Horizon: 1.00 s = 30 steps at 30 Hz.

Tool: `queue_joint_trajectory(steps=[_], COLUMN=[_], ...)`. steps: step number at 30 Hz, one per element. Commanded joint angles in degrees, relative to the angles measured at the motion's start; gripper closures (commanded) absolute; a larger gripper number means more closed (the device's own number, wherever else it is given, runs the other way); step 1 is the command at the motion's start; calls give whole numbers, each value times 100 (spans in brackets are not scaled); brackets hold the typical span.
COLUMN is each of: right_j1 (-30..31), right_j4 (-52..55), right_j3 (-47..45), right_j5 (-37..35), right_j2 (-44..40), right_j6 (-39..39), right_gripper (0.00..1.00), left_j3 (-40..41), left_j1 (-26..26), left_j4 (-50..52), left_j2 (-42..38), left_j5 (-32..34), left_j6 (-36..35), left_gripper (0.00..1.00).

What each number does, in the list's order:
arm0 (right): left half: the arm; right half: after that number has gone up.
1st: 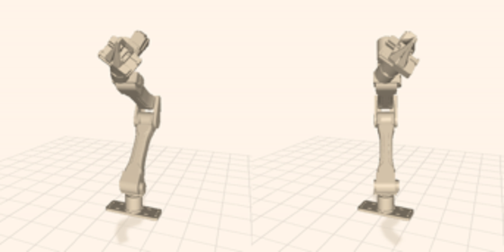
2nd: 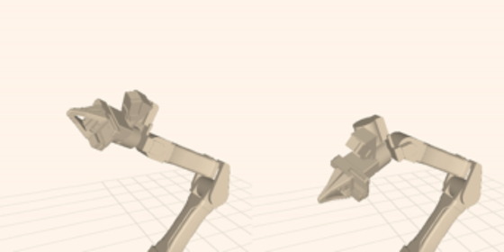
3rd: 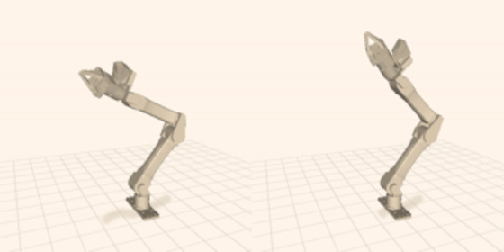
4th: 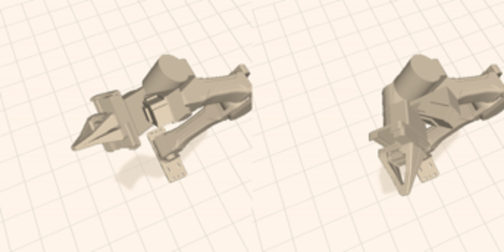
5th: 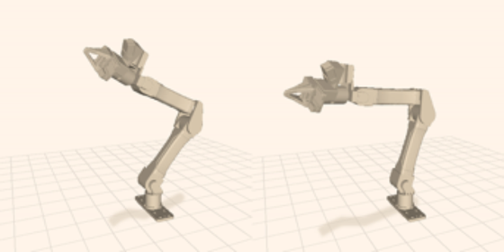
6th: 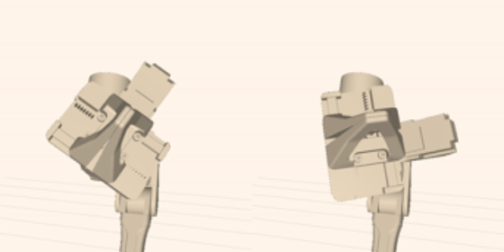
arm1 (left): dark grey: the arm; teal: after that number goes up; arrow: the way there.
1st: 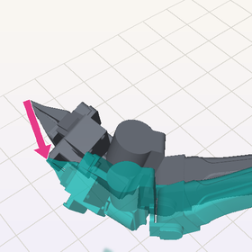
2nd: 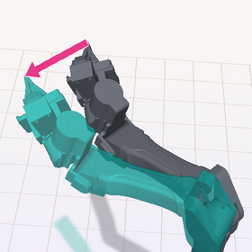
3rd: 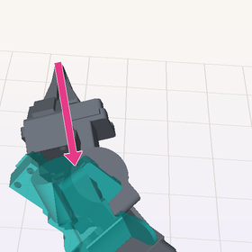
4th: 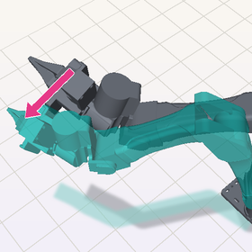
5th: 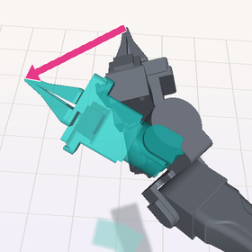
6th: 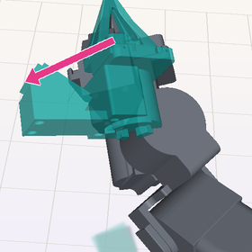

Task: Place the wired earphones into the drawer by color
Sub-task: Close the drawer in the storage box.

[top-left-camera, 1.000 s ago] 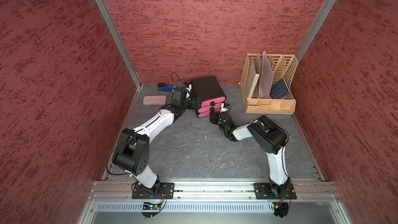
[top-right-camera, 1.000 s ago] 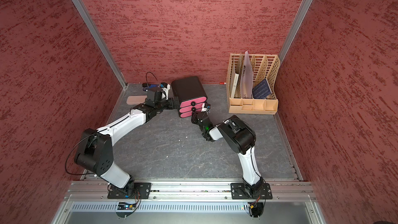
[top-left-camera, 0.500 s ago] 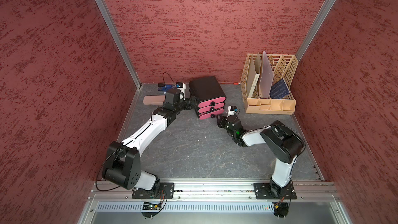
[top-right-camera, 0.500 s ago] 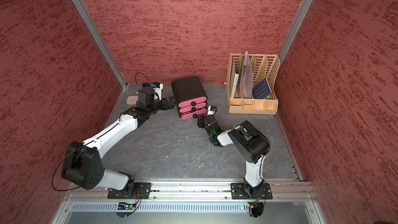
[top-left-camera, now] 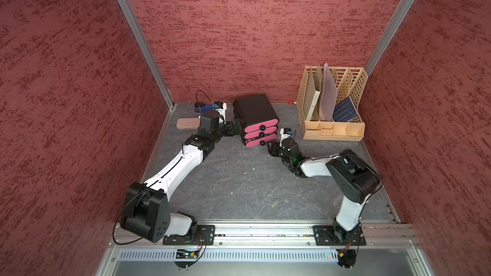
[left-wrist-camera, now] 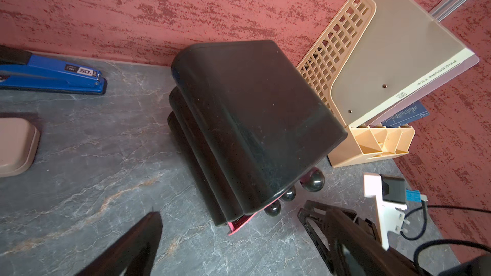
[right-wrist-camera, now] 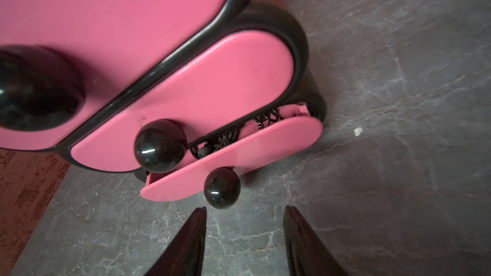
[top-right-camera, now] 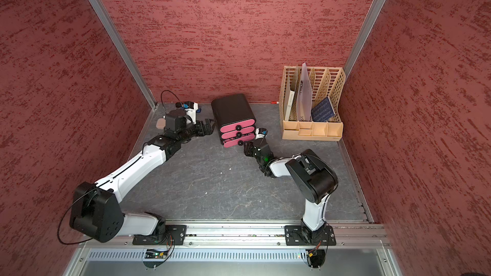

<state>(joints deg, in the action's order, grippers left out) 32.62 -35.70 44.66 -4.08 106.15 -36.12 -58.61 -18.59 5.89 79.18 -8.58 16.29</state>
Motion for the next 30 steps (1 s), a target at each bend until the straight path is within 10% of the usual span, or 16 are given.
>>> queue_joint_trajectory(steps=[1,30], right_j1=[-15,-12], right_j4=[96,-283], right_j3=[245,791], right_j5=[-65,-90], right_j2=[251,936], right_j6=[-156,-581], right_gripper=[49,50], left_j3=[156,237], left_j1=[28,24], left_j4=[-132,-165], left_j2=[-138,-165], left_j5=[-65,-25], left_j6=[62,49], left_gripper=[0,0])
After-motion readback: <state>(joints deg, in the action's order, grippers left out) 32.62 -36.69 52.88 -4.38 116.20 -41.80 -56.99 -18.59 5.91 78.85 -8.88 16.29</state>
